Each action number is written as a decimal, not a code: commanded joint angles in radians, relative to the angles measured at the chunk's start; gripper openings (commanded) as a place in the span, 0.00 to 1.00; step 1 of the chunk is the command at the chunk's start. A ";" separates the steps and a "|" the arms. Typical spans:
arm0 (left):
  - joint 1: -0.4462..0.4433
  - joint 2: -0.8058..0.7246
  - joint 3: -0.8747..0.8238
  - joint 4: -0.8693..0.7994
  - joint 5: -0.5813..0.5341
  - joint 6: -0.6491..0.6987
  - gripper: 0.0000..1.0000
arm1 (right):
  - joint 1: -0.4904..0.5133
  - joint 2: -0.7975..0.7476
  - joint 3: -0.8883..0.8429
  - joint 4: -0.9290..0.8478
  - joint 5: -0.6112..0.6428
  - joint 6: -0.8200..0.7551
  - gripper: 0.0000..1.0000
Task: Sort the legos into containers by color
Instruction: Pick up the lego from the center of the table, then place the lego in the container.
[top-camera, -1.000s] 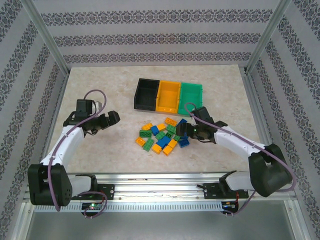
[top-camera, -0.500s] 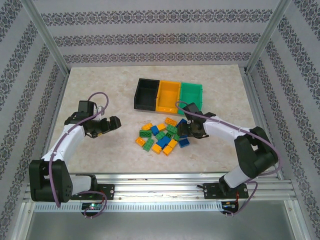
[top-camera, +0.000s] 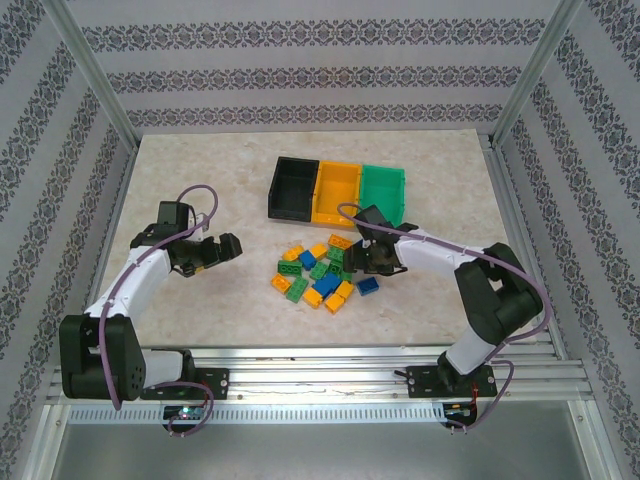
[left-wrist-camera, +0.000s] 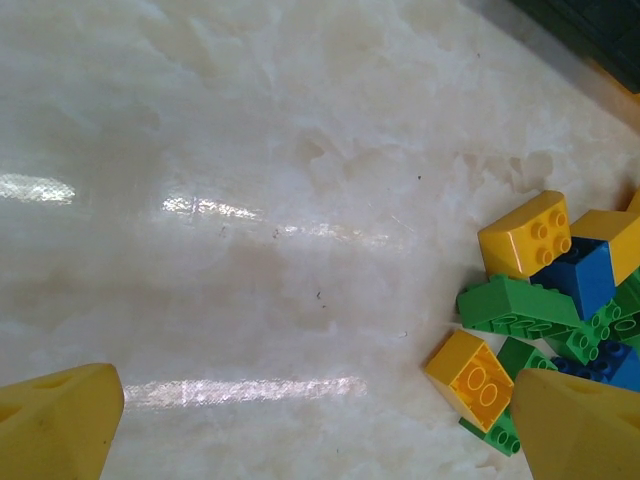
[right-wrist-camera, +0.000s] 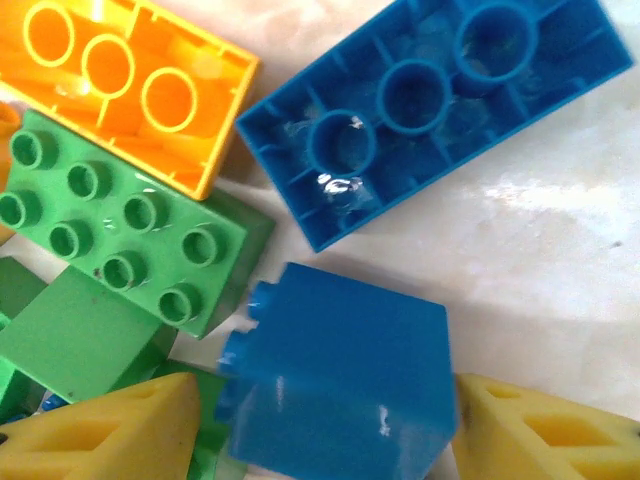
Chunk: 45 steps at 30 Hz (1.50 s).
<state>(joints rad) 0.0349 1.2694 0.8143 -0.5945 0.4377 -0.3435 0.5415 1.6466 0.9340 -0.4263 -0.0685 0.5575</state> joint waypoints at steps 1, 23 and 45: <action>0.011 0.009 0.027 -0.021 0.021 0.015 0.99 | 0.008 0.047 0.044 -0.041 0.024 -0.012 0.67; 0.013 -0.004 0.030 -0.034 -0.030 0.030 0.99 | -0.030 -0.039 0.195 -0.105 0.012 -0.090 0.36; 0.011 -0.034 0.019 -0.039 -0.075 0.038 1.00 | -0.208 0.002 0.263 -0.113 -0.087 -0.133 0.63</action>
<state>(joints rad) 0.0349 1.2388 0.8238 -0.5999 0.3672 -0.3206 0.3073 1.6970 1.2610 -0.5186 -0.1455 0.4408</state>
